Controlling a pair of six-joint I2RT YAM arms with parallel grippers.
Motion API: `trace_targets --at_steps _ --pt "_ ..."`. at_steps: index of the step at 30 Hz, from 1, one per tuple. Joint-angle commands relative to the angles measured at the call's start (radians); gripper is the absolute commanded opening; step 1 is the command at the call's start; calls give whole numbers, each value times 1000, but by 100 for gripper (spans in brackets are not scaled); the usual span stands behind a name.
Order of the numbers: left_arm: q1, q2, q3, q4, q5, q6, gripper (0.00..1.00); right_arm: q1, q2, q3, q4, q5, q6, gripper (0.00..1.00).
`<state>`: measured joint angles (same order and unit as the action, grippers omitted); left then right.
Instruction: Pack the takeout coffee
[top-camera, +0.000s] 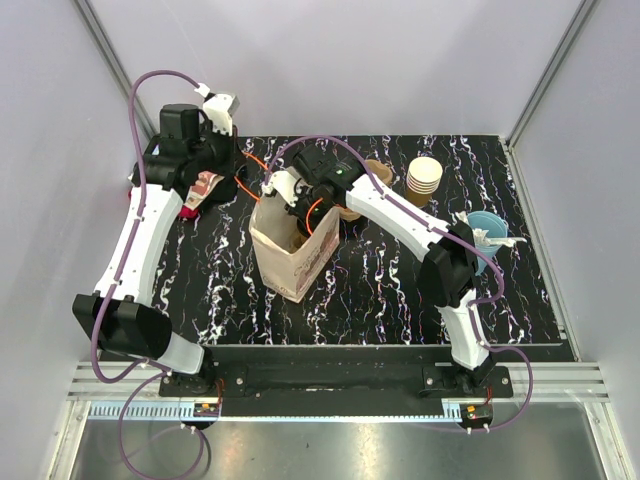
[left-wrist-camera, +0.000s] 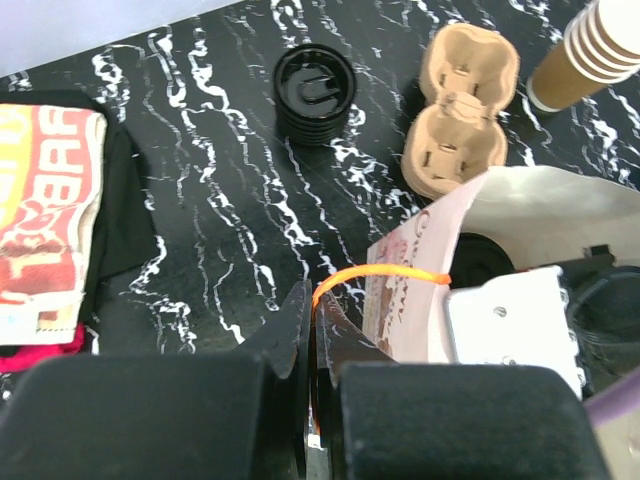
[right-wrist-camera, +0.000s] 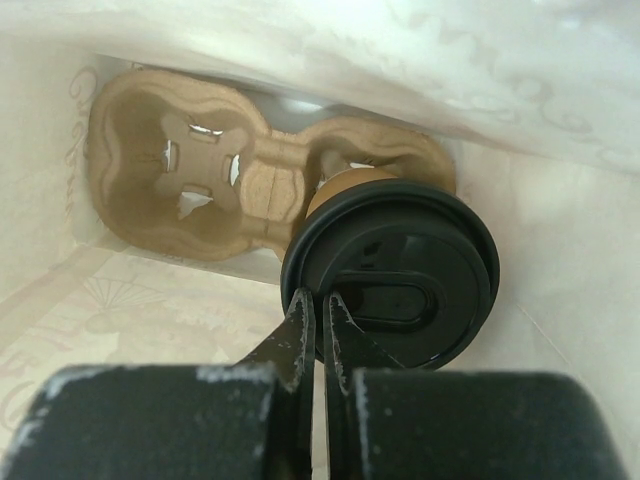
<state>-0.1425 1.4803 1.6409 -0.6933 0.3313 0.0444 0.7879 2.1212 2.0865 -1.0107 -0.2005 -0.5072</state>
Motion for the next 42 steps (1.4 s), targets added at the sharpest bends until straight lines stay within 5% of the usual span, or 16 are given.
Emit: trace_targets --at_steps 1,42 --pt "15 -3 7 74 -86 -11 0 -9 -56 -6 0 4 -1 0" --pt "18 -12 -7 74 -75 -9 0 -18 -27 -5 26 18 -2 0"
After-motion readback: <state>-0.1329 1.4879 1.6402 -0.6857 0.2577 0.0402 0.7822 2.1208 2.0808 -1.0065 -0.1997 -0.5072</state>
